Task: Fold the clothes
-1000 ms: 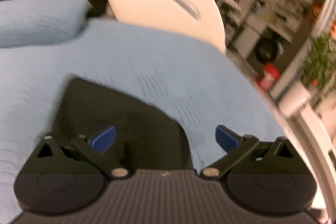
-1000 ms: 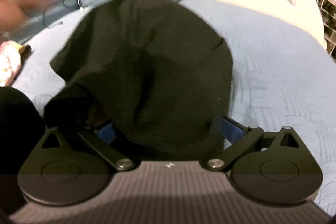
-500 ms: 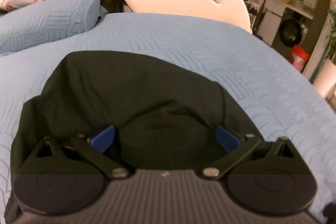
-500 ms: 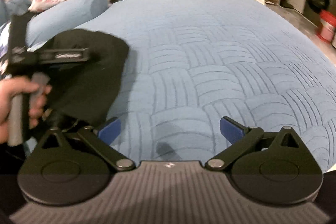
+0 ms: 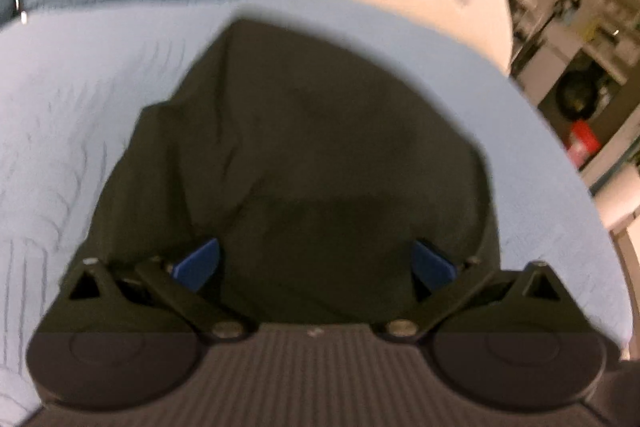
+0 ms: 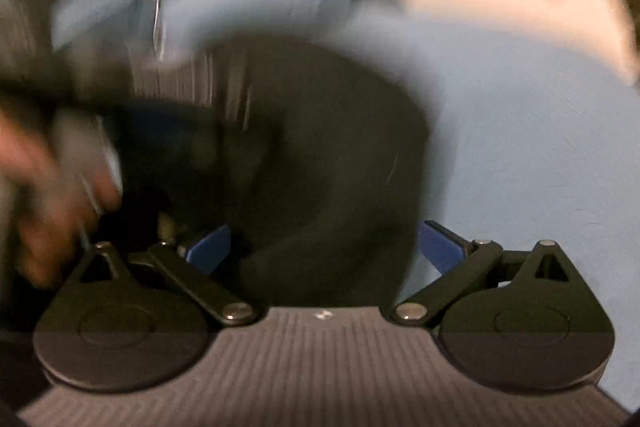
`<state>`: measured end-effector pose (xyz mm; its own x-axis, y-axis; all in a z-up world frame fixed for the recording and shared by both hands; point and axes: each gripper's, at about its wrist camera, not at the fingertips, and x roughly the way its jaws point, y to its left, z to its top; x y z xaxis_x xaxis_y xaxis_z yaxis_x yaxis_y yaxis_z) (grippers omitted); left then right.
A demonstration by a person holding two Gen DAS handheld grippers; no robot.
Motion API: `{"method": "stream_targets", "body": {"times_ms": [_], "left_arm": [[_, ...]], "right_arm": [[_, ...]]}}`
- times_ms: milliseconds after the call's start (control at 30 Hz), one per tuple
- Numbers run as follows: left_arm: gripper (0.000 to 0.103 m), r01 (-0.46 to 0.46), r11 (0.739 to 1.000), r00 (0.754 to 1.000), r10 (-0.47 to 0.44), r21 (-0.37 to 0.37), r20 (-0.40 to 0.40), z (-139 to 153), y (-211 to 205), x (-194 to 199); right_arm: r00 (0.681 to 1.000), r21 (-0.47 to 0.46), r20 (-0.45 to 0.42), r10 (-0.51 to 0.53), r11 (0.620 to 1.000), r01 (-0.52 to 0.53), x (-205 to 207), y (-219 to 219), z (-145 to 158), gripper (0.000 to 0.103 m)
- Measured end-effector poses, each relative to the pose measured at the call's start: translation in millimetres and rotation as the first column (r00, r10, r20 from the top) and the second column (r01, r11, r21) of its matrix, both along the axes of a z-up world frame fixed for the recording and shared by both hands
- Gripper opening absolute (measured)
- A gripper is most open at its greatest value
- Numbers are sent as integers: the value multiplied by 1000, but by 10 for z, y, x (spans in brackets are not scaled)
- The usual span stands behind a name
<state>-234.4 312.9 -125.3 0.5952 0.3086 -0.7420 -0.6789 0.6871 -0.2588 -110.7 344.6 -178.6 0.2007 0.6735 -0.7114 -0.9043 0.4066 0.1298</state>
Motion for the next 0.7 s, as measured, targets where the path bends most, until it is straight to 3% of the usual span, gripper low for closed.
{"method": "stream_targets", "body": {"times_ms": [100, 167, 267, 300, 333, 433, 533, 600, 667, 700], "left_arm": [[103, 10, 999, 999, -9, 41, -33, -16, -30, 66], [103, 8, 999, 999, -6, 41, -38, -14, -27, 82], [103, 1, 998, 999, 1, 70, -38, 25, -69, 73], [103, -3, 996, 999, 6, 94, -38, 53, -98, 69], [103, -7, 984, 1000, 12, 176, -27, 161, -213, 48], [103, 19, 953, 997, -39, 301, 59, 359, -590, -108], [103, 80, 932, 992, -107, 353, 59, 382, -765, -130], [103, 118, 944, 993, -108, 307, -48, 233, -751, -25], [103, 114, 974, 988, -90, 198, -129, 75, -636, 82], [103, 99, 986, 989, -82, 132, -123, 28, -555, 98]], "right_arm": [[999, -18, -31, -31, 999, 30, 62, 17, 114, 103], [998, 101, 40, -44, 994, 40, 6, -164, 286, 103], [999, 95, 39, -6, 995, 3, -10, -233, 225, 103], [1000, 23, 6, 10, 1000, -10, 3, -187, 89, 103], [1000, -38, -20, 16, 999, -17, -5, -147, -39, 103], [995, -19, 77, 66, 998, -65, -150, -190, -164, 103], [997, 0, 49, 55, 998, -55, -117, -248, -182, 103], [998, 21, 17, 54, 998, -54, -45, -349, -170, 103], [1000, 47, -11, 18, 999, -17, 24, -455, -146, 103], [999, 73, -39, -24, 997, 27, 106, -553, -122, 103]]}}
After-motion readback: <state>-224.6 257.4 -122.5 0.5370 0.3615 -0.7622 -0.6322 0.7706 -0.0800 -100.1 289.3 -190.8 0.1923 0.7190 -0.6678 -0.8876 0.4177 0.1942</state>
